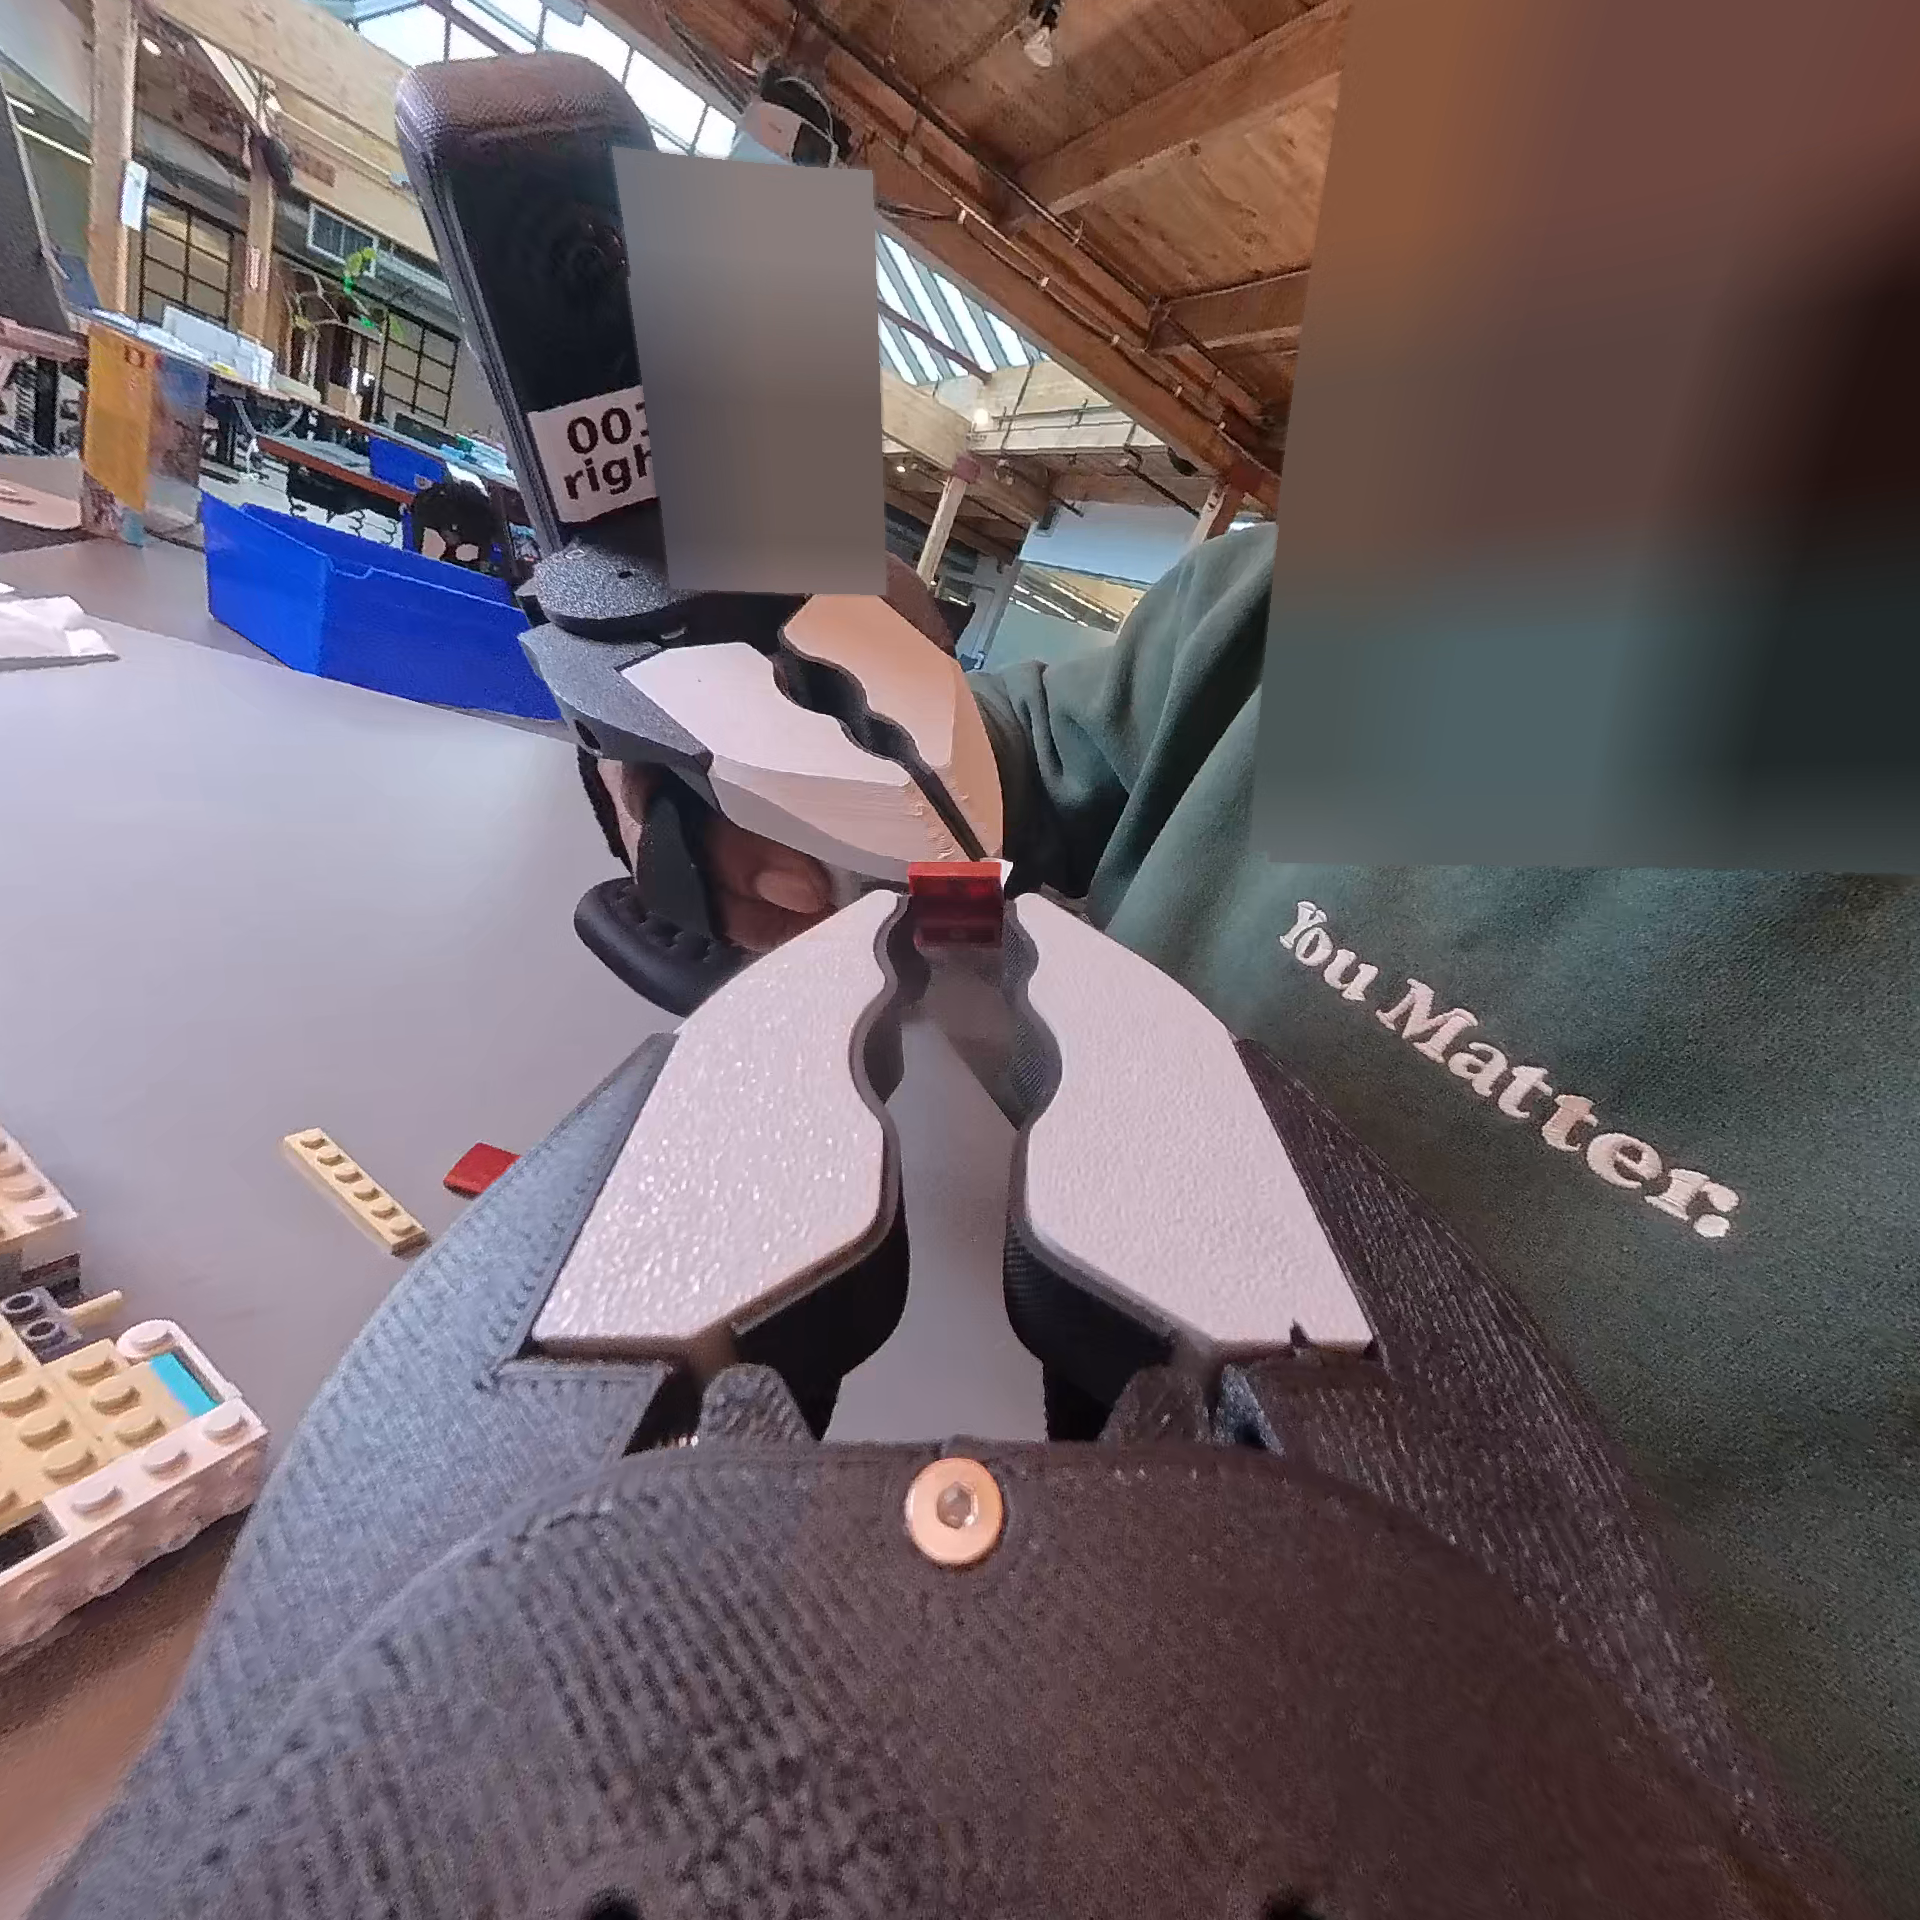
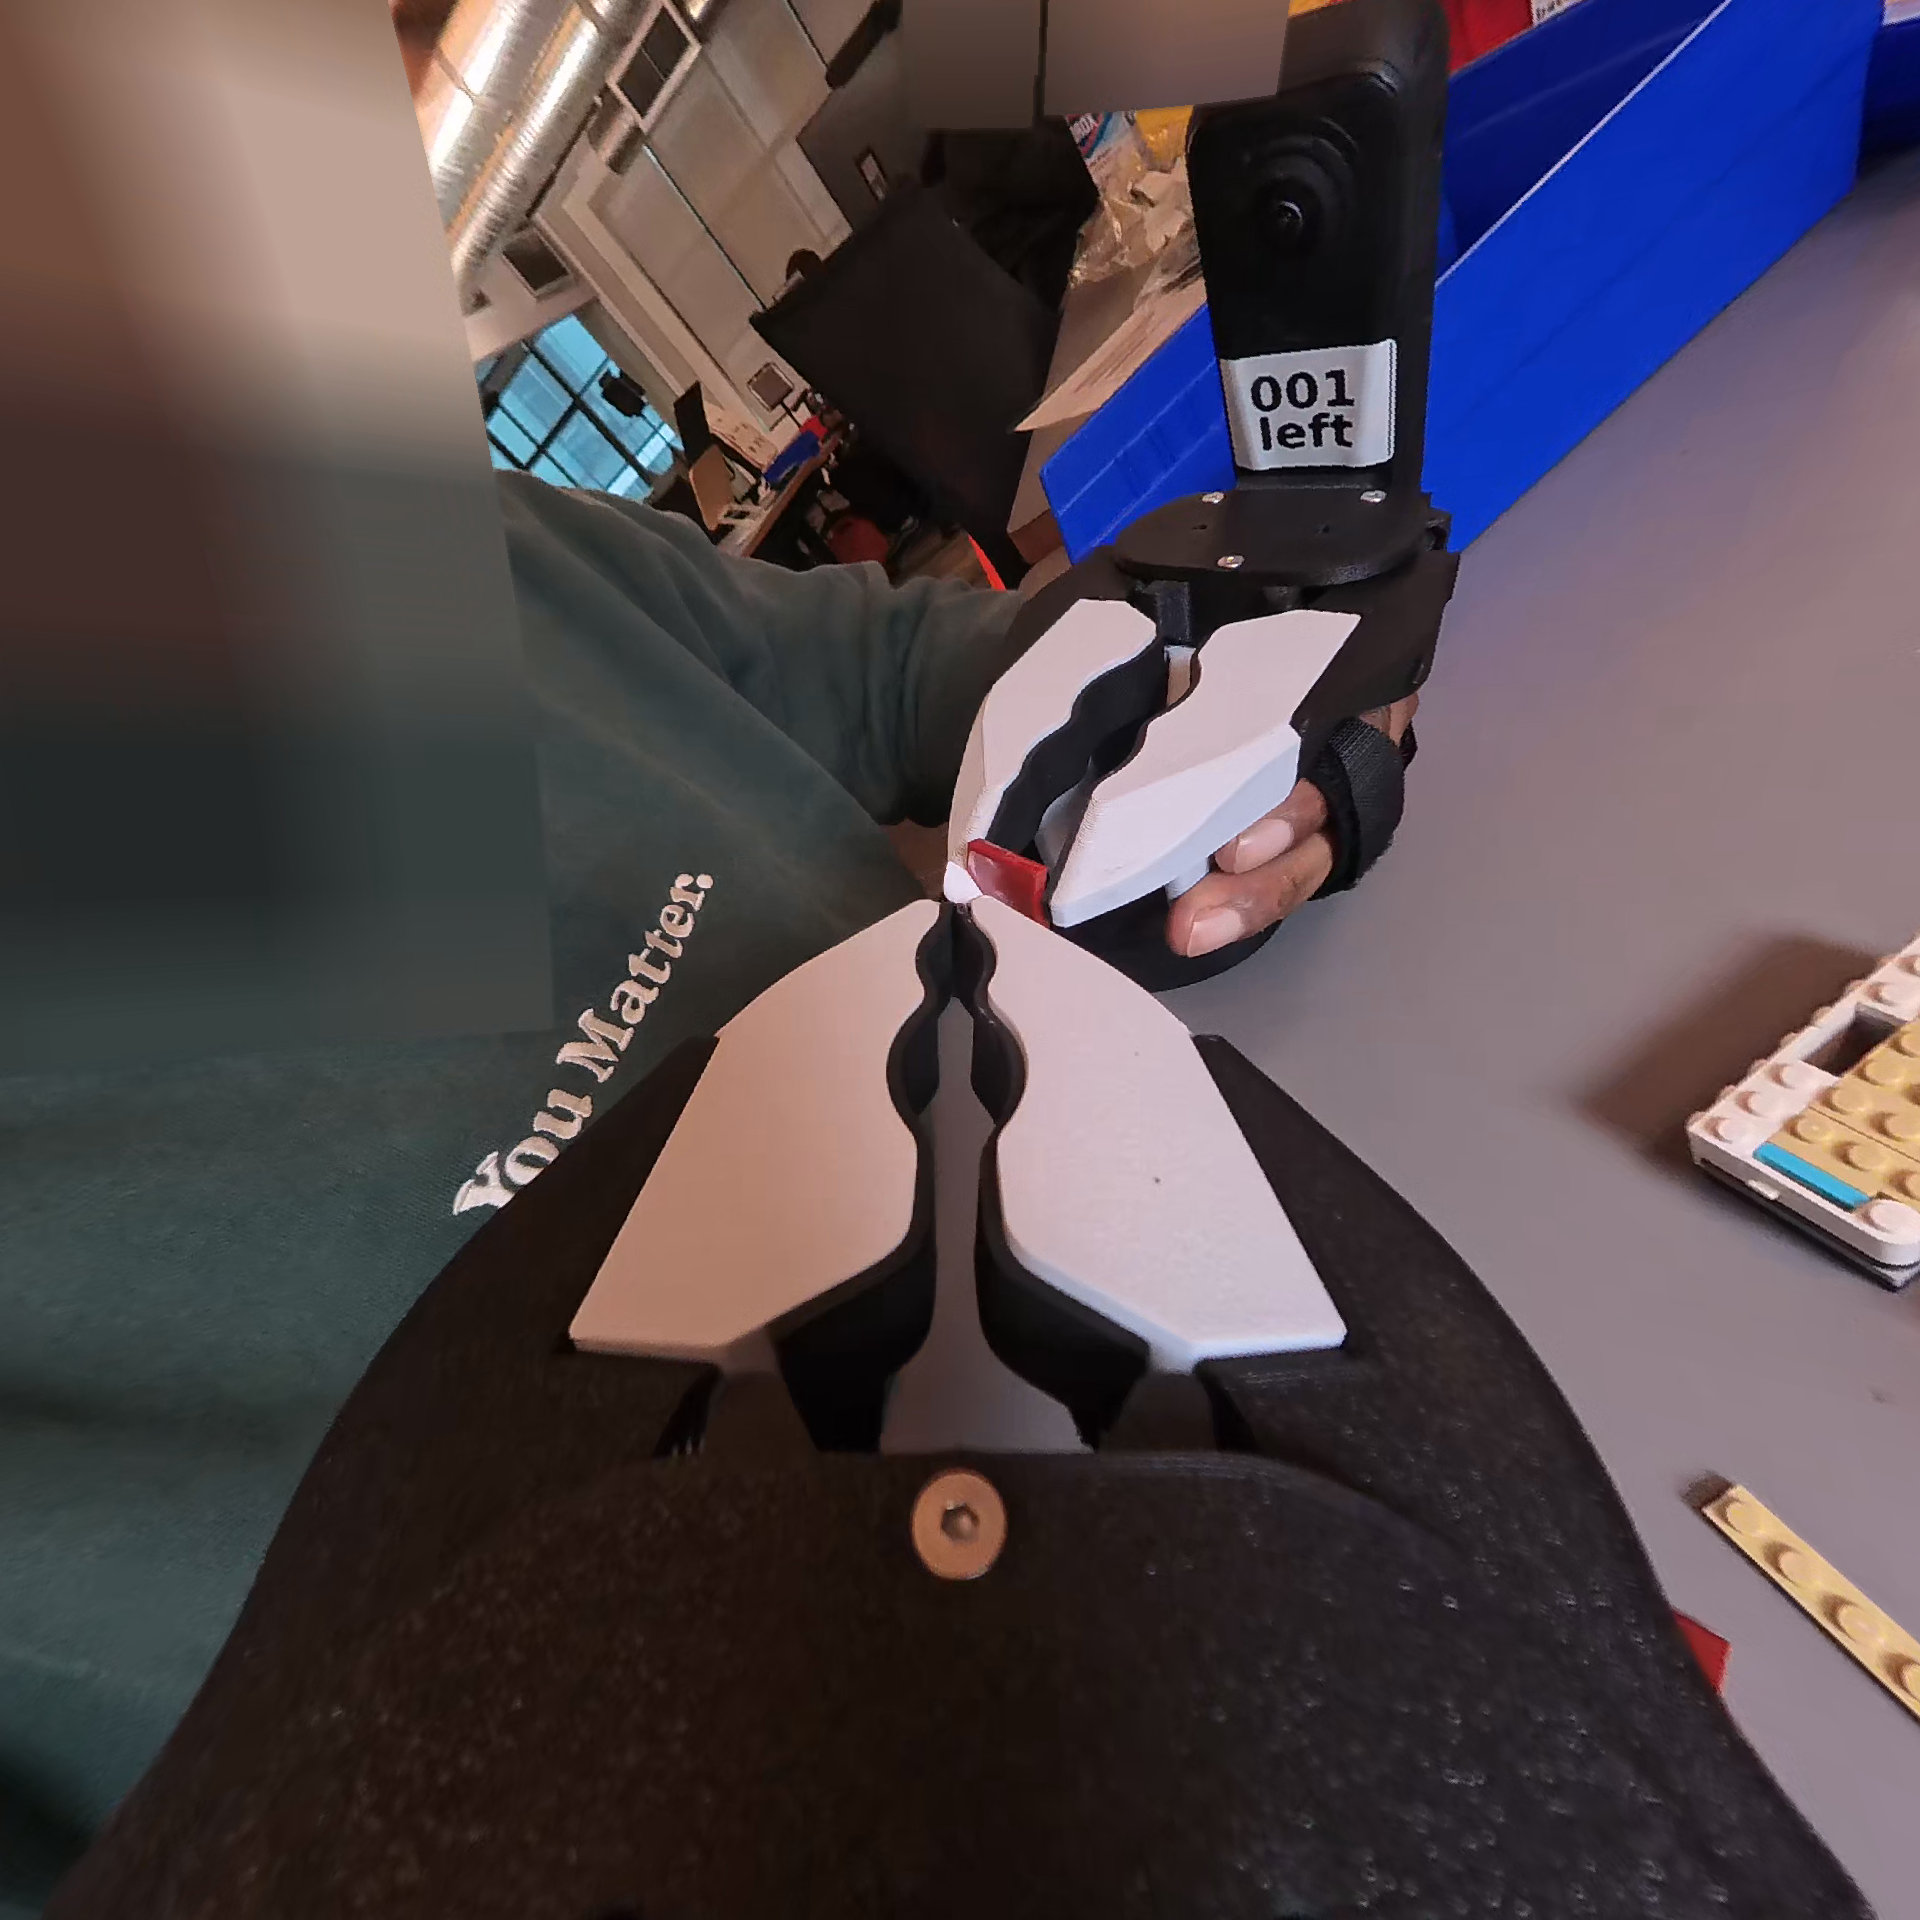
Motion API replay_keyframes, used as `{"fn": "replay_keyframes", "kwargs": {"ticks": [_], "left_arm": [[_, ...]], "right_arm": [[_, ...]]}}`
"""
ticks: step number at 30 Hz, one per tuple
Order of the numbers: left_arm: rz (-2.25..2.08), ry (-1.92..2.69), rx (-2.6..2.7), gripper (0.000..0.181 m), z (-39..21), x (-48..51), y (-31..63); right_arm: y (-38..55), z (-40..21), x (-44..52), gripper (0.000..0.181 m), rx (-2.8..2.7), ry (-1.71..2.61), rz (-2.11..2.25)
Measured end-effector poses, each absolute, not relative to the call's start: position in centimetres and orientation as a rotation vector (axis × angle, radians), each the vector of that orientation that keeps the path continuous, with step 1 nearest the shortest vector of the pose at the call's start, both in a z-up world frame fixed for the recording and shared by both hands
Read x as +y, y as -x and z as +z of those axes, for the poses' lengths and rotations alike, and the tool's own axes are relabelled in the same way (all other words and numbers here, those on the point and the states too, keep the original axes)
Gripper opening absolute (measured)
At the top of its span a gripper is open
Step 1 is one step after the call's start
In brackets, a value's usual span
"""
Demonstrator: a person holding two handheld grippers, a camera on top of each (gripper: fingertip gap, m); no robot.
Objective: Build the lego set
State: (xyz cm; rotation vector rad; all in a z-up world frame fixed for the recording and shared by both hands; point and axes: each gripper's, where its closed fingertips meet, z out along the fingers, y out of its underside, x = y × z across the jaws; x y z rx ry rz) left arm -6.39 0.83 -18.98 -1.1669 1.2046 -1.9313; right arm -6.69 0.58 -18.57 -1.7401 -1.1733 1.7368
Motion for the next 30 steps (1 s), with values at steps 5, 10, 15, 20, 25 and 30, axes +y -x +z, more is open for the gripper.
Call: {"fn": "replay_keyframes", "kwargs": {"ticks": [5, 10, 15, 20, 25, 30], "left_arm": [[-1.934, 1.144, 1.196, 0.016, -18.8, 1.0, 6.8], [-2.010, 1.089, 1.130, 0.016, -17.8, 1.5, 7.7], [-2.080, 1.057, 1.092, 0.016, -17.2, 1.5, 8.1], [-2.080, 1.063, 1.091, 0.016, -17.3, 1.5, 8.1], [-2.088, 1.070, 1.099, 0.016, -17.4, 1.5, 8.0], [-2.093, 1.081, 1.109, 0.016, -17.6, 1.3, 7.9]], "right_arm": [[6.7, -18.0, 0.1, 0.000, -1.199, 1.734, 1.748], [6.5, -17.5, 1.1, 0.000, -1.133, 1.771, 1.723], [7.2, -16.7, 1.7, 0.000, -1.047, 1.766, 1.869], [7.8, -16.4, 1.9, 0.000, -1.019, 1.766, 1.941], [8.0, -16.9, 1.9, 0.000, -1.012, 1.799, 1.954], [8.1, -17.1, 1.8, 0.000, -1.017, 1.810, 1.955]]}}
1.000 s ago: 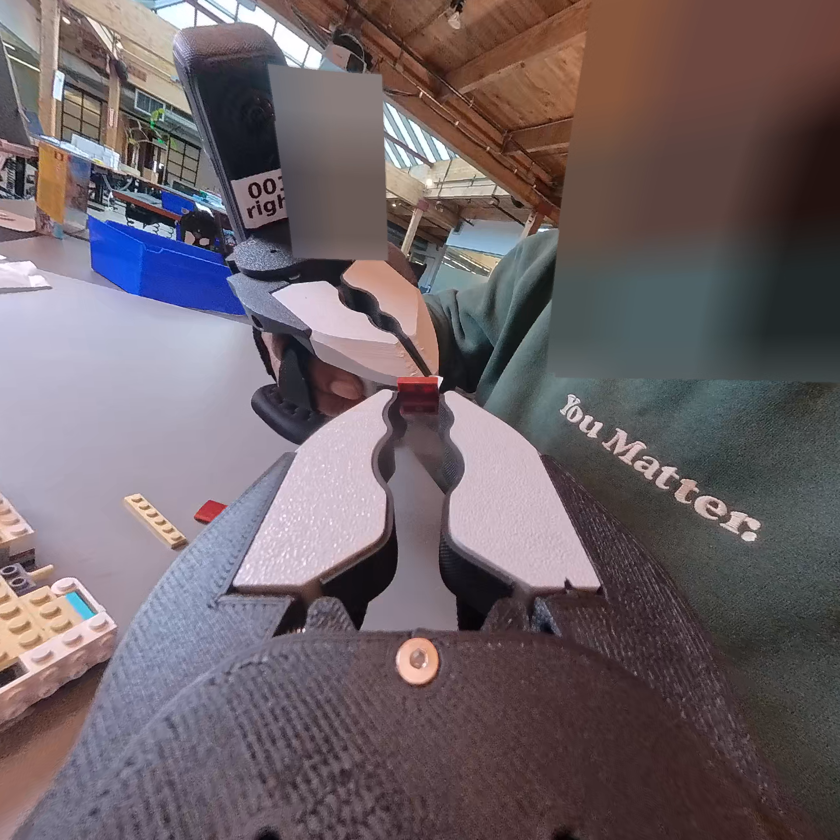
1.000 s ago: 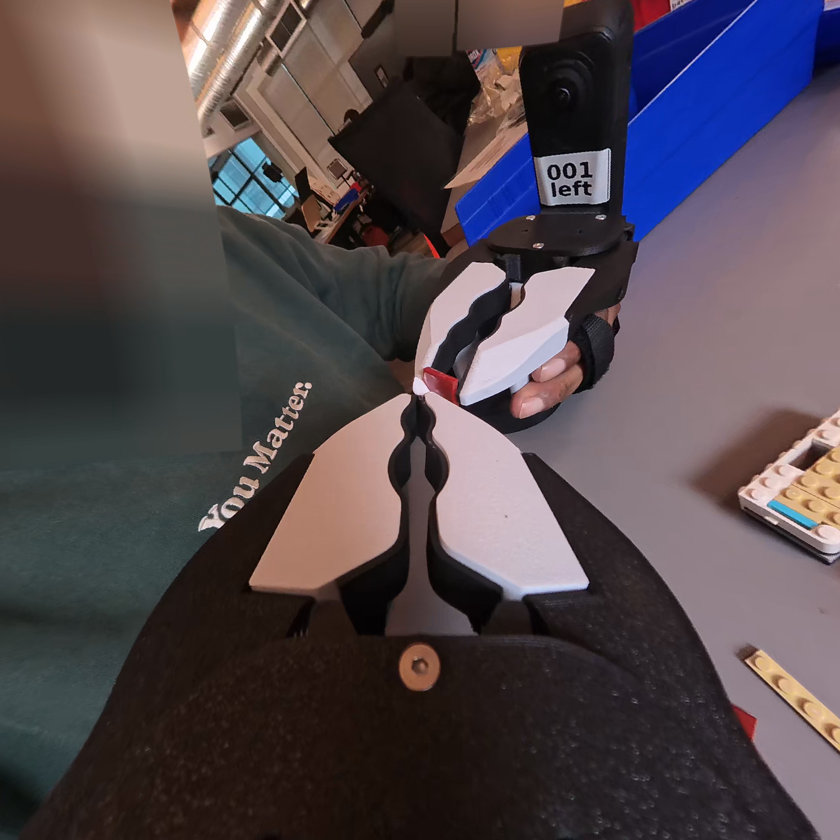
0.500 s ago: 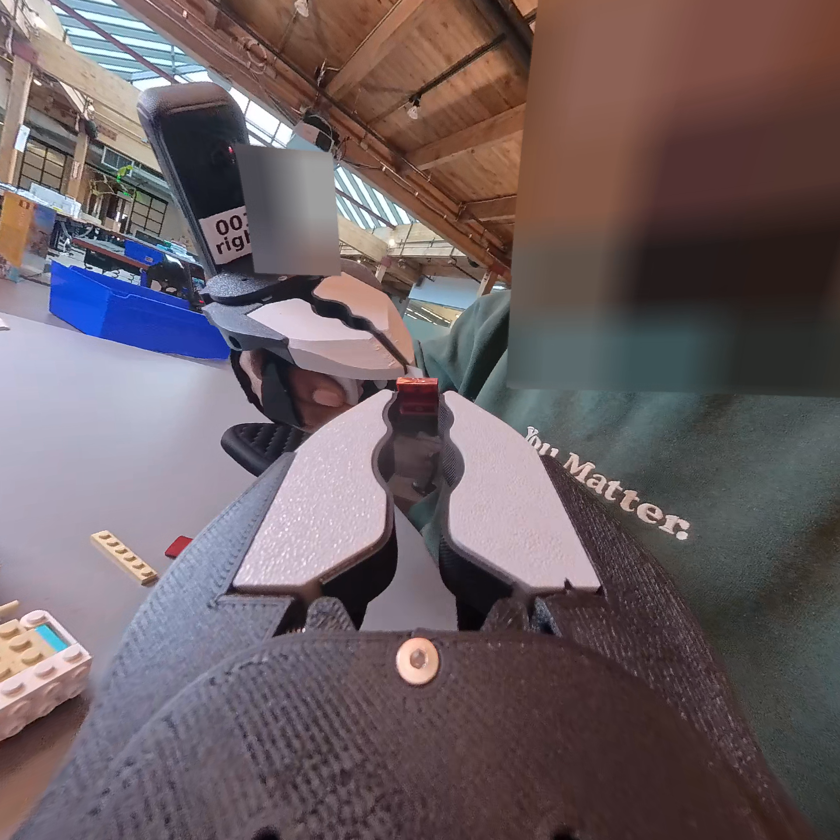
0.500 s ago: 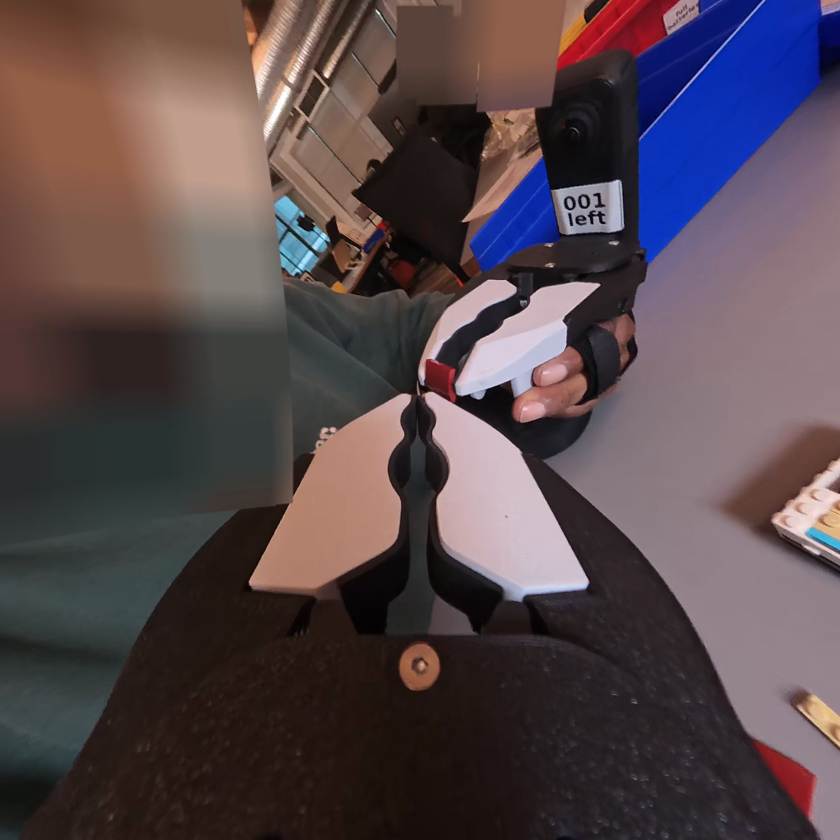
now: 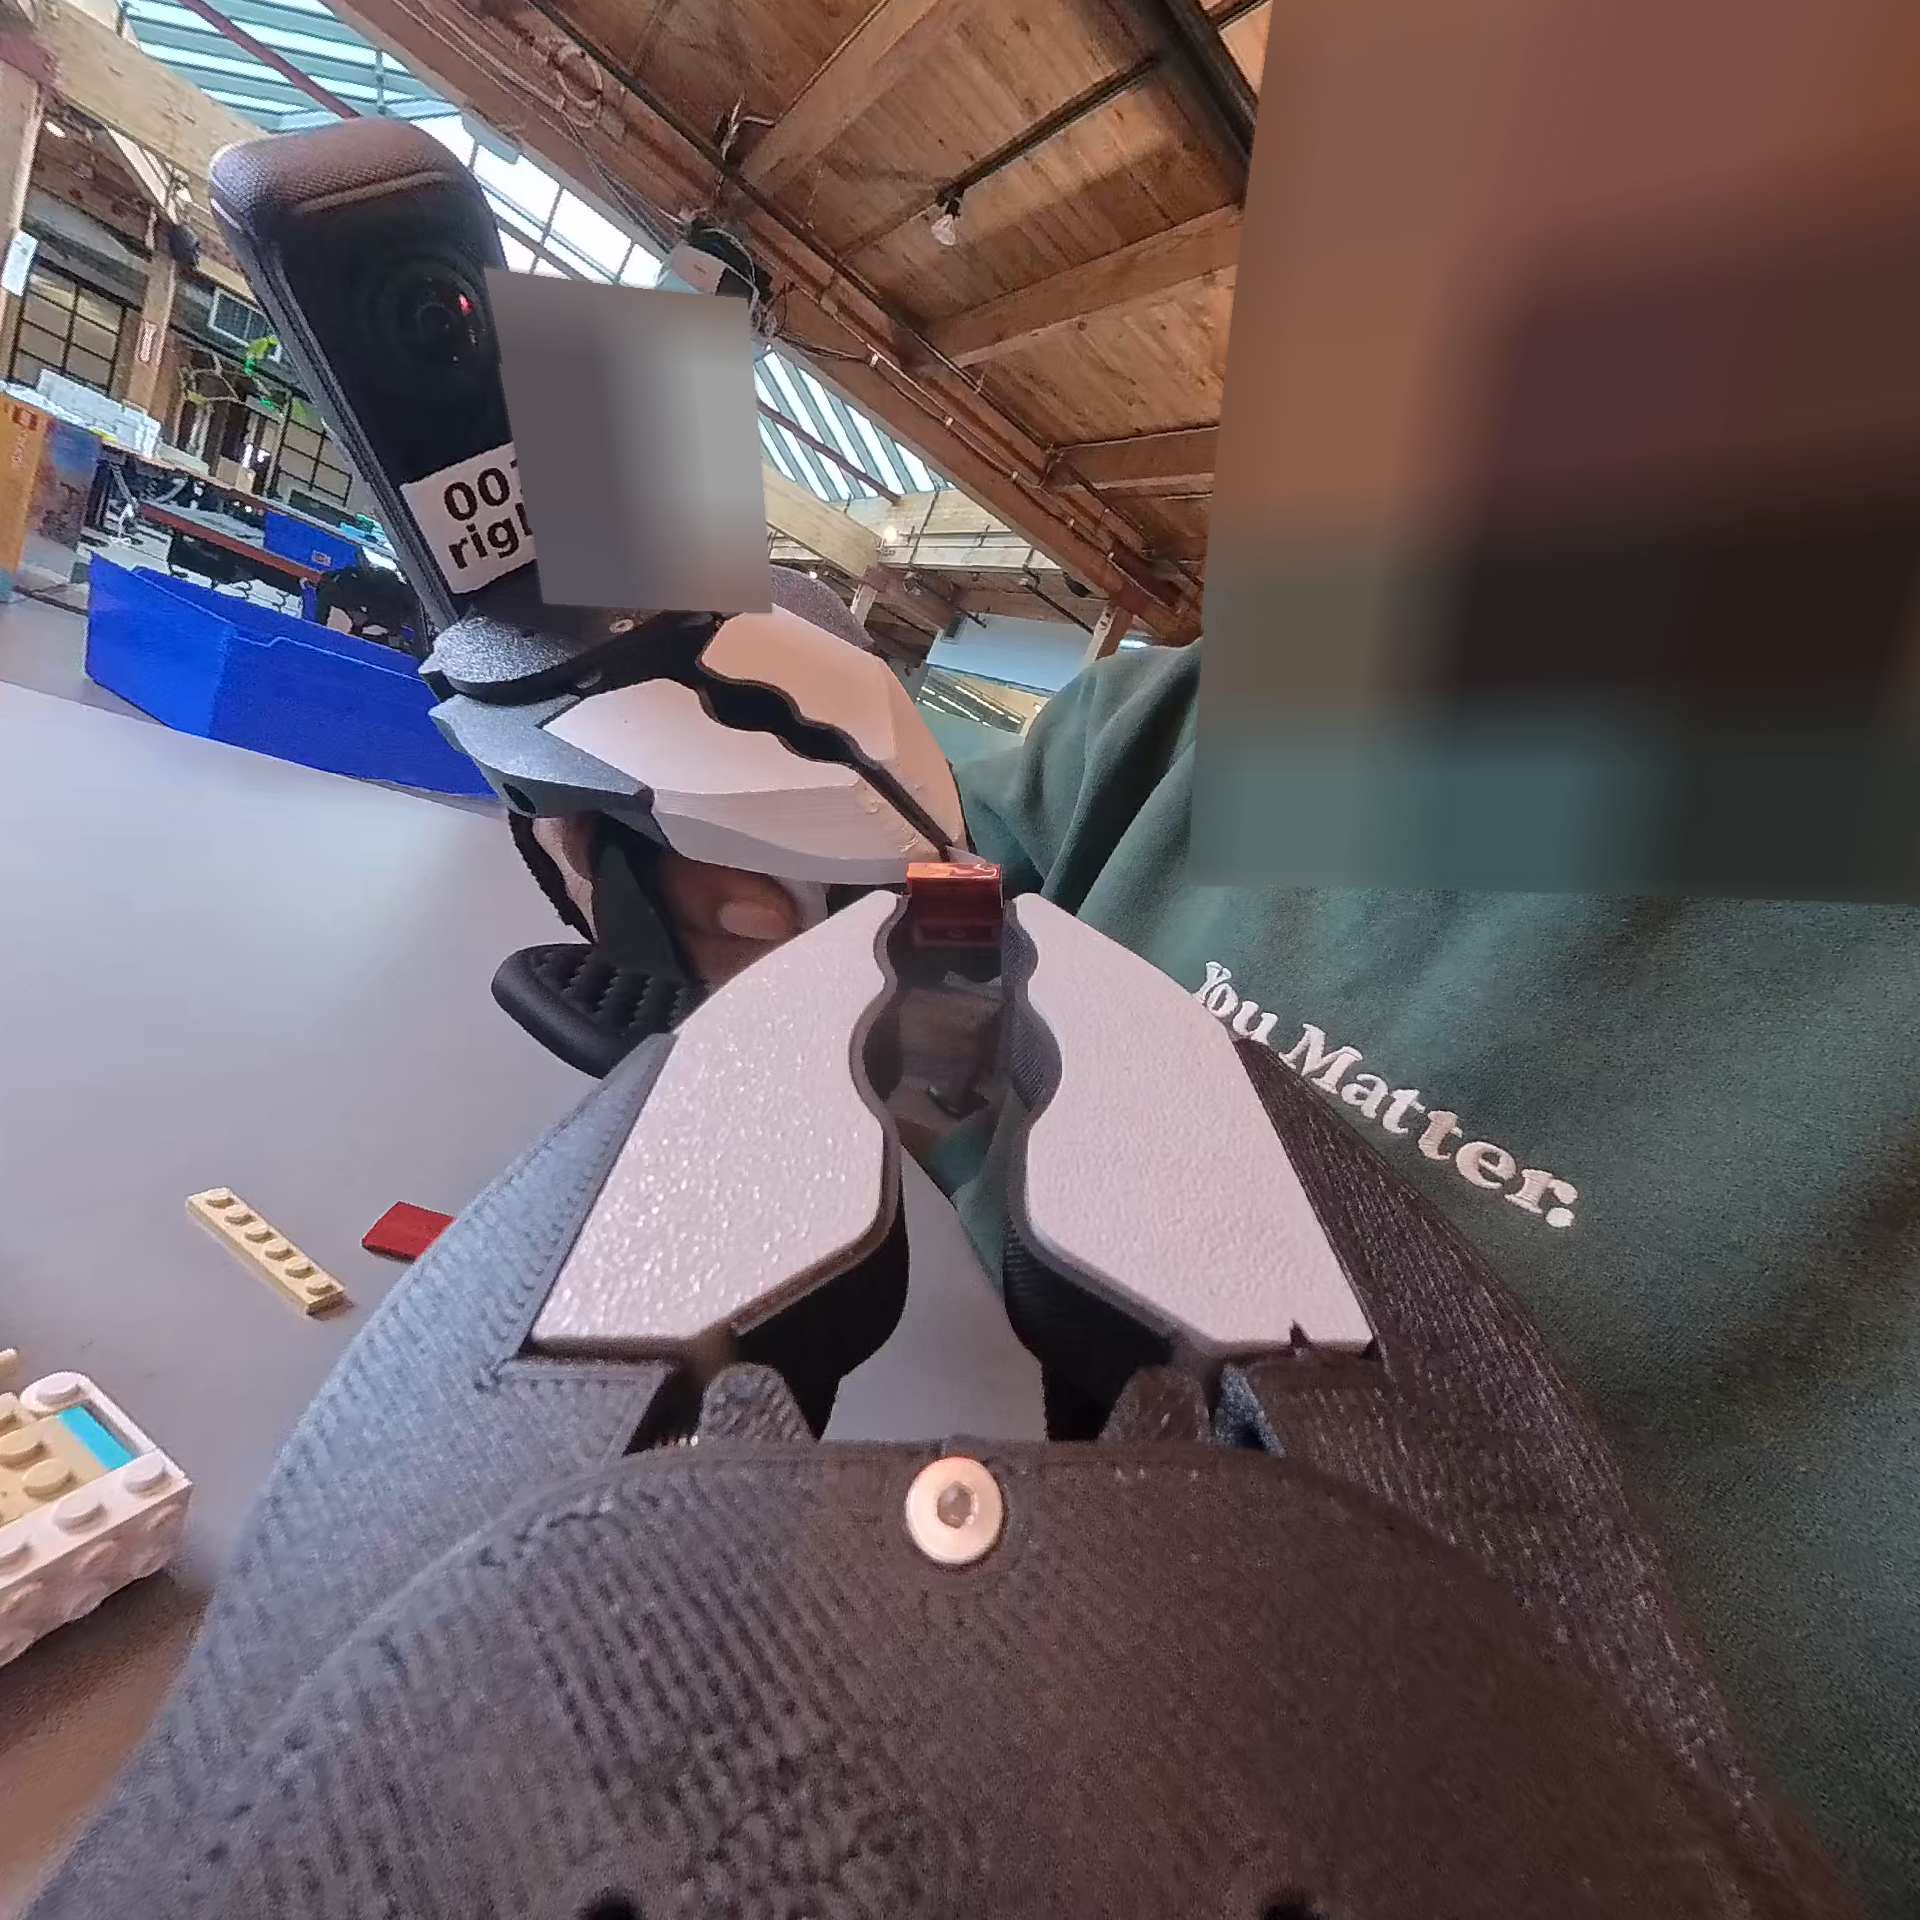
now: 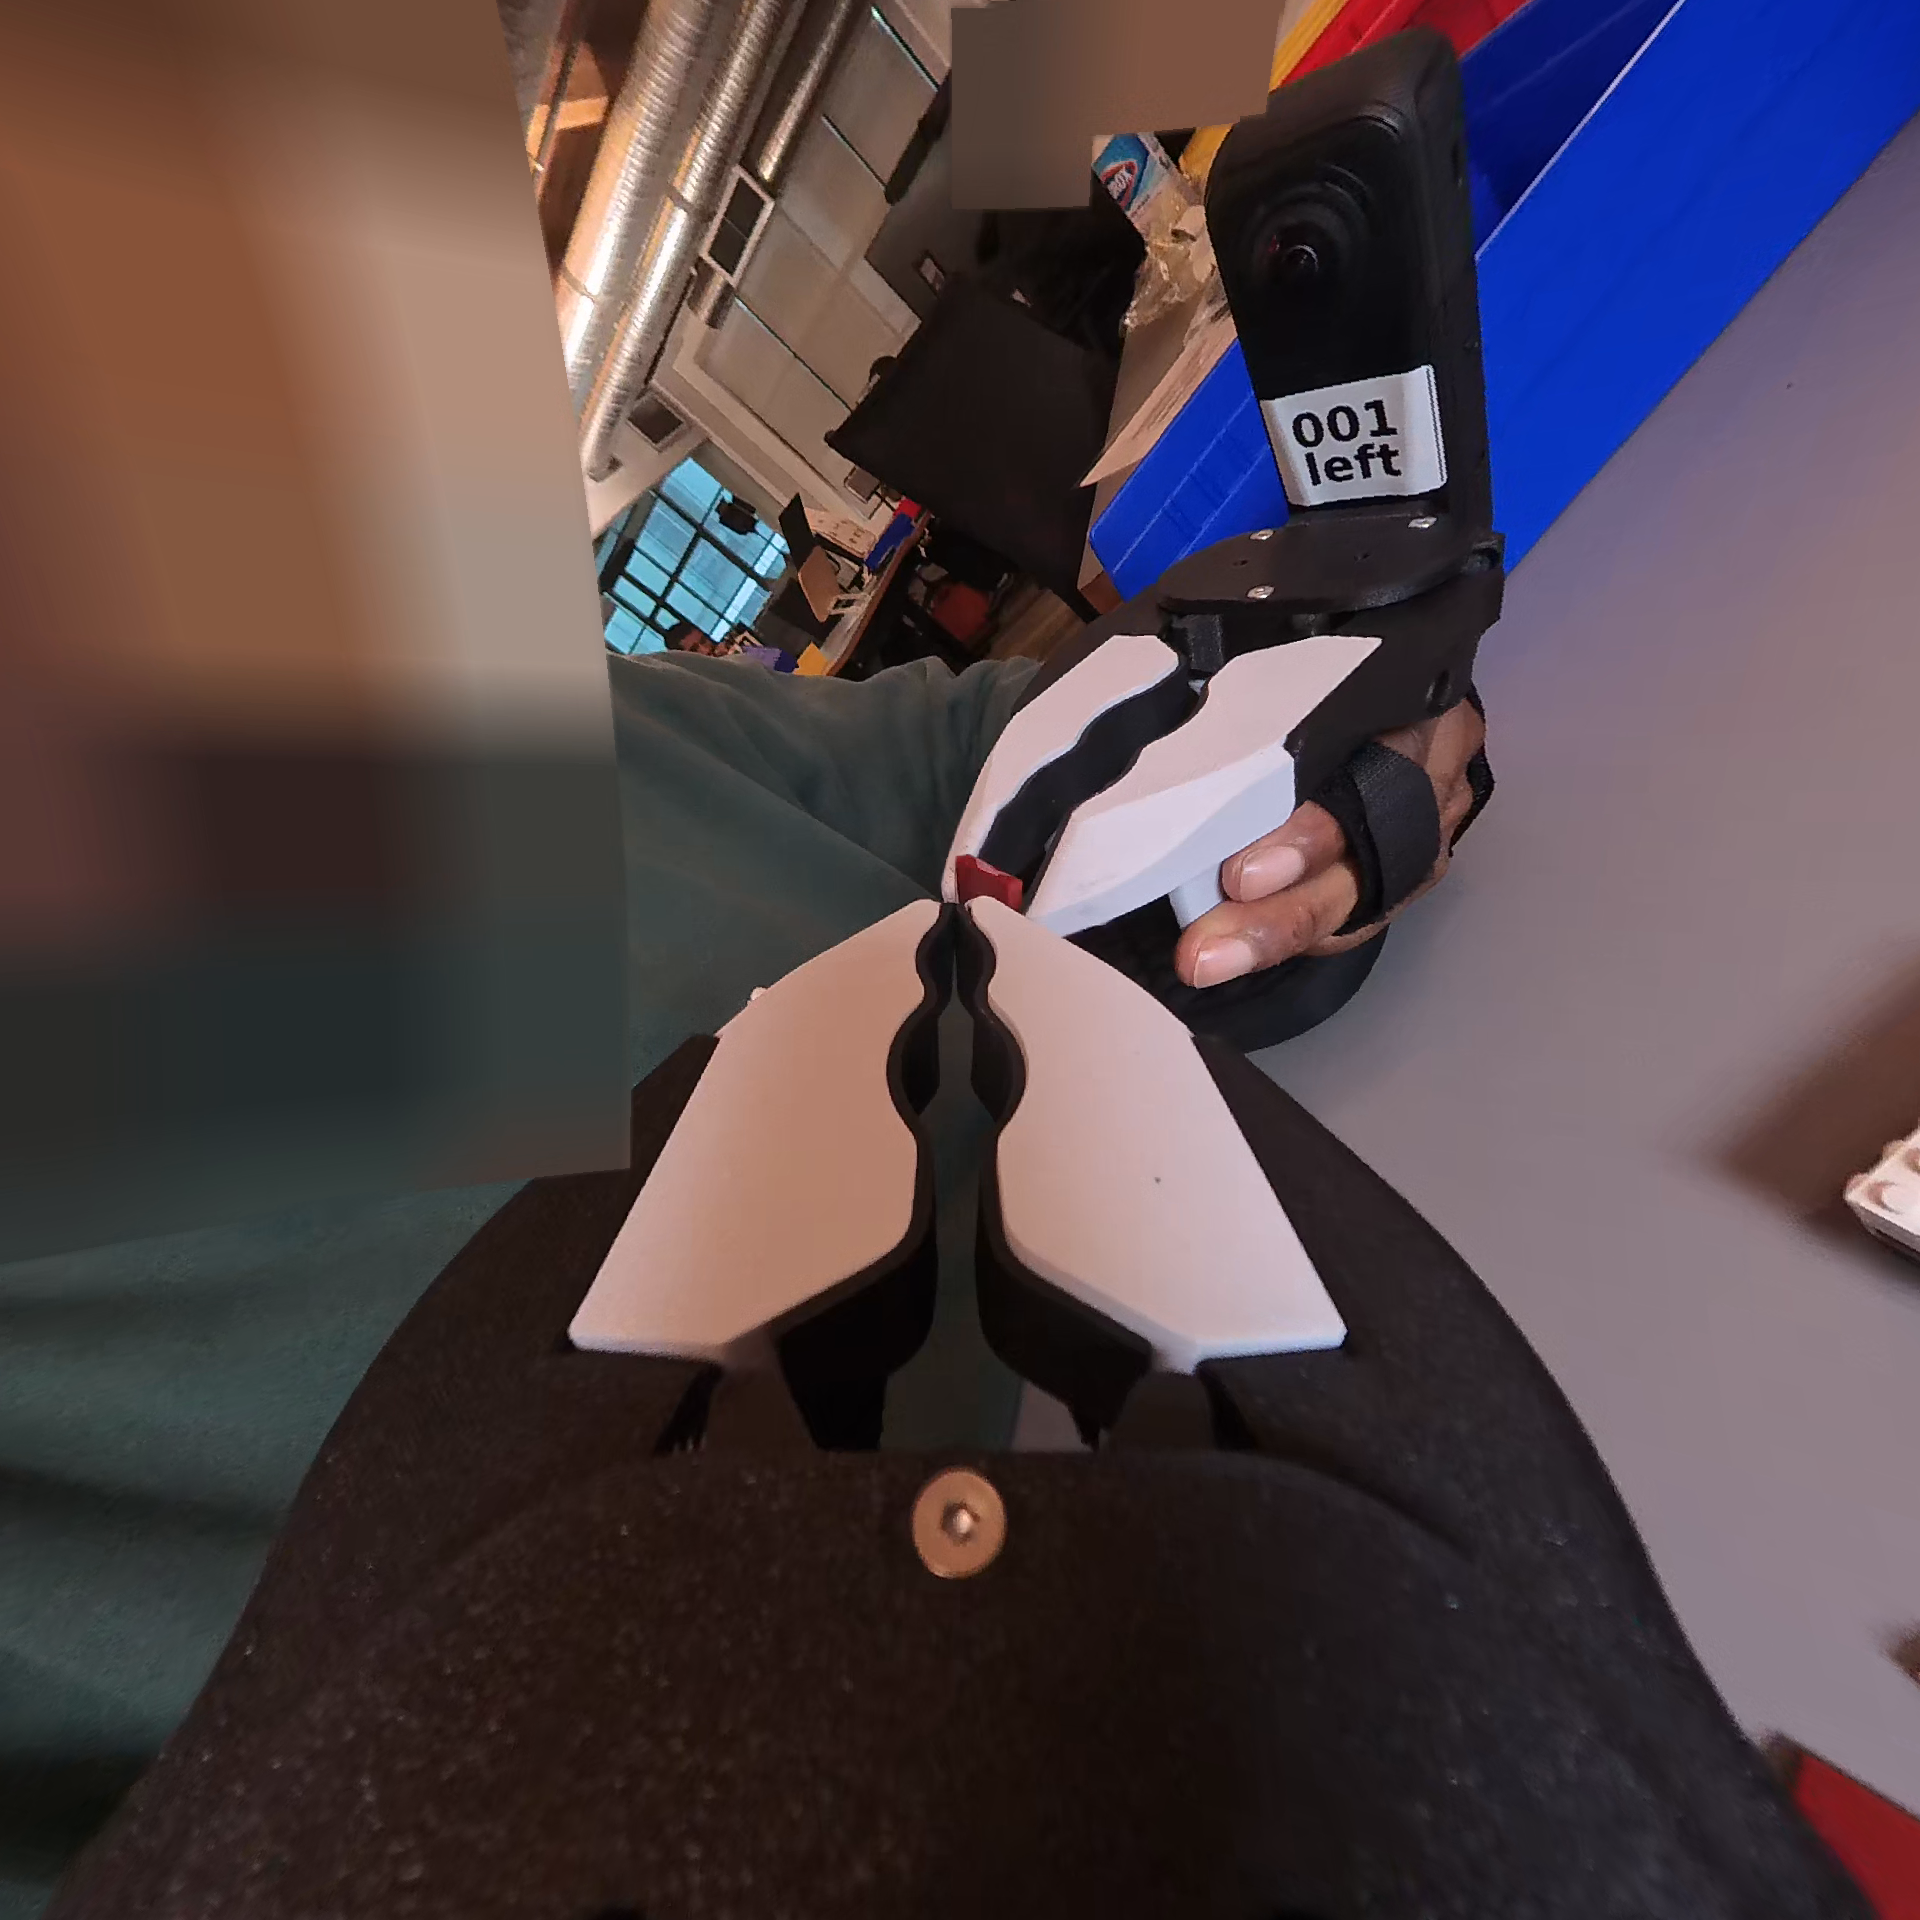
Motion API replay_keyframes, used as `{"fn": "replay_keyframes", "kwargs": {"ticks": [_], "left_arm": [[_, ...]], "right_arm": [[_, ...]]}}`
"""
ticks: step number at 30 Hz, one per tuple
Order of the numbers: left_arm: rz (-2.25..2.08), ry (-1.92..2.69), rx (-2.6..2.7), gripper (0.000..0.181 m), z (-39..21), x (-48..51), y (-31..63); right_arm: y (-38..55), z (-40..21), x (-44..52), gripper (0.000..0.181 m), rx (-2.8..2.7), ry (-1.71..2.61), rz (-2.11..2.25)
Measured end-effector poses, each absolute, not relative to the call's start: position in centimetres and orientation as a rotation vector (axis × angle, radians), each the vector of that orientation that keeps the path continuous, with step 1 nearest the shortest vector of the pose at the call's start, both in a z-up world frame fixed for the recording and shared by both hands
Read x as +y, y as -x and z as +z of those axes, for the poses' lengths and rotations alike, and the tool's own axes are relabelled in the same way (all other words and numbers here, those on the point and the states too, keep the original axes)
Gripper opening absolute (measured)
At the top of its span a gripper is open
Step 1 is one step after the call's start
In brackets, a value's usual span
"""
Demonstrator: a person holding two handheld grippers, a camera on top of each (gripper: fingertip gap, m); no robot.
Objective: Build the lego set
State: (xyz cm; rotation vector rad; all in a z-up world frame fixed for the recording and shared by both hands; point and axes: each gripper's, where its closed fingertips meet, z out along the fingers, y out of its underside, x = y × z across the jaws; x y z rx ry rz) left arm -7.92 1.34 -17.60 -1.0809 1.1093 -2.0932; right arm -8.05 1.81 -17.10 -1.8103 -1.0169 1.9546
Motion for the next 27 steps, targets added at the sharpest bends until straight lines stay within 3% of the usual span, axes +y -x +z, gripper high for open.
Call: {"fn": "replay_keyframes", "kwargs": {"ticks": [27], "left_arm": [[-2.187, 1.117, 1.128, 0.016, -17.94, 0.90, 7.76]], "right_arm": [[8.17, -17.70, 1.66, 0.000, -1.082, 1.839, 1.883]]}}
